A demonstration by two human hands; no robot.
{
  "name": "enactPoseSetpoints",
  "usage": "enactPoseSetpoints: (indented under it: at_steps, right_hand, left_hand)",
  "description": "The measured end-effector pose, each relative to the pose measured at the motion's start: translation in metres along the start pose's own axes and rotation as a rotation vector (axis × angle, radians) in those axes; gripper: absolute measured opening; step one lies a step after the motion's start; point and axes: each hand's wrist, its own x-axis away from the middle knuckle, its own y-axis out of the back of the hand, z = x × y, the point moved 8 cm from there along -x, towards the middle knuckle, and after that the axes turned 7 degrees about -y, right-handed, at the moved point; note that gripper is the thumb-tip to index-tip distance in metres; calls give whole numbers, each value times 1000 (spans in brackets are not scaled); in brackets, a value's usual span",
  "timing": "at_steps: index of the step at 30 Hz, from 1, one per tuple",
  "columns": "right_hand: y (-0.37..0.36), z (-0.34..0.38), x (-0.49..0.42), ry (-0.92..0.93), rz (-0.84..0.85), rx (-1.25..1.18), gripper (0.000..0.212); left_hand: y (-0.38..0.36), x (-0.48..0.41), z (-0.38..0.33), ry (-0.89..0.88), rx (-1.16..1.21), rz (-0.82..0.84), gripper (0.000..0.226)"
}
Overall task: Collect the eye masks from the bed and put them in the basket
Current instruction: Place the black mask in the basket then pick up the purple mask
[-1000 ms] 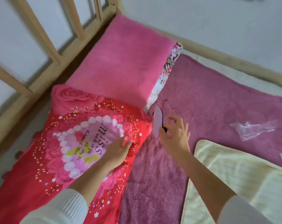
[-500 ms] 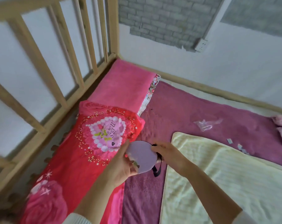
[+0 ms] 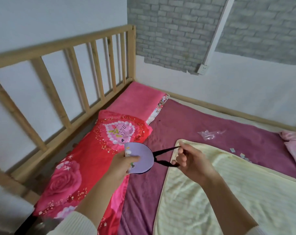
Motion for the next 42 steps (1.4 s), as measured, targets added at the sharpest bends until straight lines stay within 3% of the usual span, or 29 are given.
enactPoseSetpoints:
  at_steps: [2,4,6,8,11,13,15,17,18,22,24,26,27,28,29,31,33,35,36,39,42]
  right_hand:
    - [1,6,25,138,62,-329,26]
    - [14,3,43,210,-73,-299,42]
    - [26,8,72,366,-435,310,34]
    - [21,10,95,481,-620,870,25]
    - [17,-9,104,392,-684,1617,42]
    - [23,-29,107,165,-573,1772,33]
    - [15,-53,110,16,-302,1726,22]
    - [-1,-69,117,-42,-91,1506,40]
    - [-8,-72,122,-55,-53,1320,47]
    - [-40,-63,138,26,15,739,40]
    - [-52,-59,140,36,46,357,43]
    - [-65,-52,139,104,91,-13,33]
    - [-71,-49,137,170,84,-65,24]
    - [-76,-47,135,240,45,-24,16]
    - [-74,-48,132,312,-73,129,23]
    - [-74,-49,131,442,-405,650,29]
    - [-88,-63,125,449,-502,1036,34]
    - [-101,-80,118,396,-449,1133,56]
    - [-103,-88,116,348,-431,1153,55]
    - [-118,-112,107,118,-296,1210,21]
    - [-144,-129,110,34,-65,1041,14]
  left_hand:
    - [-5,29,8,-35,-11,-21,31]
    - [-14,57,18,-60,-6,-1,25]
    - [-20,81,24,-77,-15,19,18]
    - [-24,99,25,-102,-50,26,19]
    - [-23,118,19,-174,-63,32,24]
    - [-25,130,13,-219,-89,70,22]
    - [-26,141,7,-256,-106,91,30]
    - [-25,149,-1,-277,-83,78,31]
    - [-21,152,-4,-284,-71,57,28]
    - [2,162,-9,-287,-69,3,20]
    - [17,167,-9,-274,-42,-25,26]
    - [33,170,-5,-260,-16,-45,30]
    - [41,172,-3,-259,-13,-48,23]
    - [50,174,-2,-258,-6,-49,19]
    - [58,176,-1,-259,0,-52,18]
    - [72,179,1,-260,-1,-49,20]
    - [82,183,0,-264,38,-35,25]
    - [92,185,-3,-271,76,-21,23]
    - [96,186,-3,-275,77,-17,15]
    - [110,187,-2,-281,66,-30,12]
    - [120,188,2,-265,47,-74,20]
